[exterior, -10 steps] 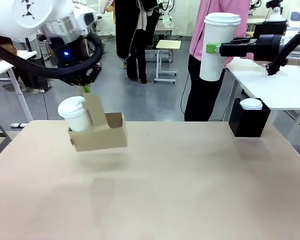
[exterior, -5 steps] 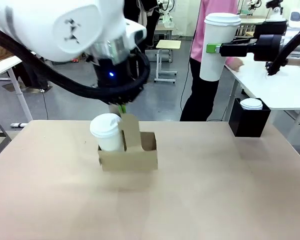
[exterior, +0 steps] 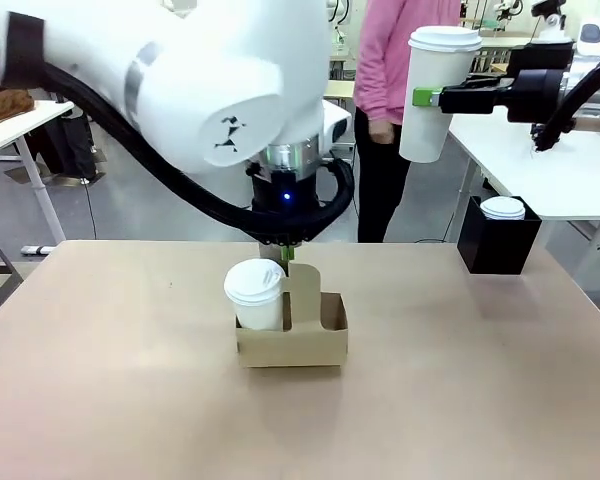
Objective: Pour a drink into a cup and package it in a carrier.
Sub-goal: Position the Cup Carrier in the center of the table, then insert the held 600 ml Paper Cup into the Cup Carrier.
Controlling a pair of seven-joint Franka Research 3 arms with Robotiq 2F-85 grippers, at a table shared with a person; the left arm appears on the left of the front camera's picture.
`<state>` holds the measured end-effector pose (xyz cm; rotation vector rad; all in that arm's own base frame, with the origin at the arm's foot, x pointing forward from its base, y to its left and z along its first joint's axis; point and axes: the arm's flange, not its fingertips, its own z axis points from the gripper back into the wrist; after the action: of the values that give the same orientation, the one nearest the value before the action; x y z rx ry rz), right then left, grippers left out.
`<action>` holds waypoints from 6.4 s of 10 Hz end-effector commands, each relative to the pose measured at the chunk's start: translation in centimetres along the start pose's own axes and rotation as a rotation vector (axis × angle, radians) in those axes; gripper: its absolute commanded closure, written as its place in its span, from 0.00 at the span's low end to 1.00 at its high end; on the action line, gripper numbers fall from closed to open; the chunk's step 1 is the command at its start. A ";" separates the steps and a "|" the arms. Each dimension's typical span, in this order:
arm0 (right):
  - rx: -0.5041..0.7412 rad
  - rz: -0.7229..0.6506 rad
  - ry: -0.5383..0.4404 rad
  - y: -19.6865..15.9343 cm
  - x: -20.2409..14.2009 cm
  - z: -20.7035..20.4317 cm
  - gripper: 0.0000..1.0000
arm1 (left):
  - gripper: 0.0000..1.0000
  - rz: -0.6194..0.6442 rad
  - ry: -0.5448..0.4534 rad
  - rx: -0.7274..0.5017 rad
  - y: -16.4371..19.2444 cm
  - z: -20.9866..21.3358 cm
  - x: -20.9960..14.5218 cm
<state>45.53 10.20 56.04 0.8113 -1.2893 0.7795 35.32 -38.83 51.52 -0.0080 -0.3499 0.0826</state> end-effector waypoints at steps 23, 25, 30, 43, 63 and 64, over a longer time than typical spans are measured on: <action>0.551 0.057 0.013 0.9 -12.0 -3.8 0.13 | 0.00 -0.731 0.019 -0.252 19.3 5.5 3.9; 0.496 0.098 0.056 1.5 -13.5 -4.4 0.13 | 0.00 -0.780 -0.023 -0.264 20.7 3.8 4.4; 0.671 -0.012 -0.007 0.9 -13.6 -3.8 0.13 | 0.00 -0.744 -0.002 -0.210 20.9 3.7 5.1; 0.818 -0.005 0.025 4.5 -23.4 -11.8 0.13 | 0.06 -0.933 -0.147 -0.408 31.0 -3.3 4.0; 0.708 0.171 0.090 1.5 -27.2 -8.0 0.00 | 0.06 -0.933 -0.147 -0.408 31.0 -3.3 4.0; 0.666 0.174 0.103 0.3 -26.4 -6.3 0.00 | 0.06 -0.933 -0.147 -0.408 31.0 -3.3 4.0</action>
<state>46.23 16.36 28.51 1.2249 -1.0009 1.4012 37.63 -7.66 49.00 -0.2527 -0.4906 -0.9121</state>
